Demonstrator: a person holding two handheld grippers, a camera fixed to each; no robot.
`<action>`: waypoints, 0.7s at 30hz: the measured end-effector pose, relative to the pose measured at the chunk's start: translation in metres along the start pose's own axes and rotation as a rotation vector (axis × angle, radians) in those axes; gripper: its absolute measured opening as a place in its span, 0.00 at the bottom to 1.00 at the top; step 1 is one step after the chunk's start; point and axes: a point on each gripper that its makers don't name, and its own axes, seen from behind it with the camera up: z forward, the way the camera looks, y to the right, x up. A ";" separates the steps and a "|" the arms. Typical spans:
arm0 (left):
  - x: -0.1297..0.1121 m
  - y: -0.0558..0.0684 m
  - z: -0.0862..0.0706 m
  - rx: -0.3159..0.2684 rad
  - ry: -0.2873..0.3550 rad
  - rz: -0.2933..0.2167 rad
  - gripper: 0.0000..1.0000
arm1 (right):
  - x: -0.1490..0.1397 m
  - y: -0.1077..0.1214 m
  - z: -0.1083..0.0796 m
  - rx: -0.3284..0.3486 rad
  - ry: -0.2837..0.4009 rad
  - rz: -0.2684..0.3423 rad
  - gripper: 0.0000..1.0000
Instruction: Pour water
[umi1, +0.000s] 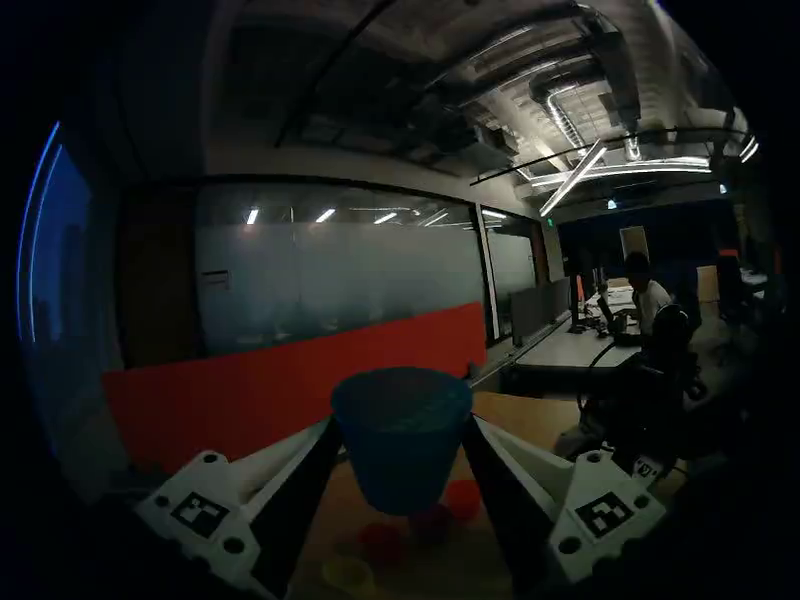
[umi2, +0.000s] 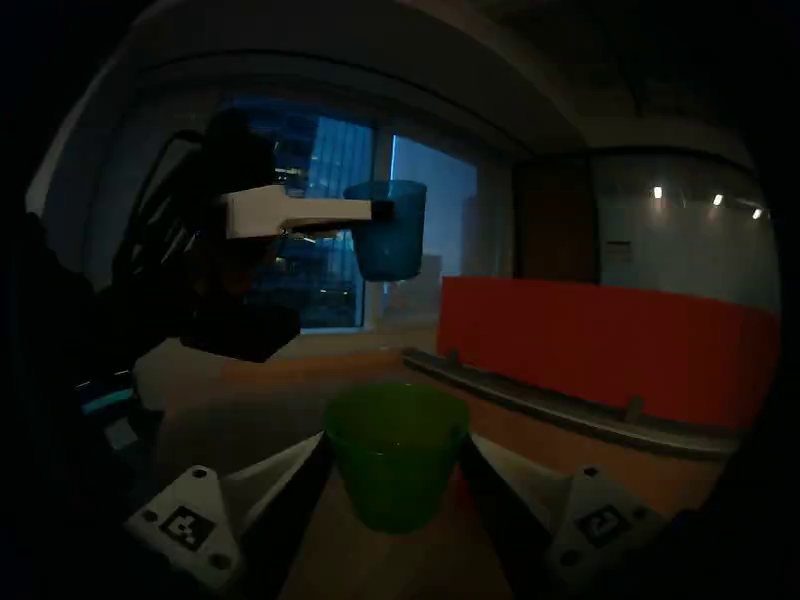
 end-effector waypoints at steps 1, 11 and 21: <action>-0.003 -0.001 -0.001 0.000 -0.004 -0.006 0.83 | 0.000 0.001 -0.001 -0.003 -0.003 -0.001 1.00; -0.040 -0.010 -0.008 0.011 -0.038 -0.040 0.84 | -0.002 0.018 -0.015 -0.047 -0.028 0.016 1.00; -0.068 -0.012 -0.017 0.007 -0.066 -0.064 0.83 | -0.002 0.038 -0.033 -0.096 -0.045 0.016 1.00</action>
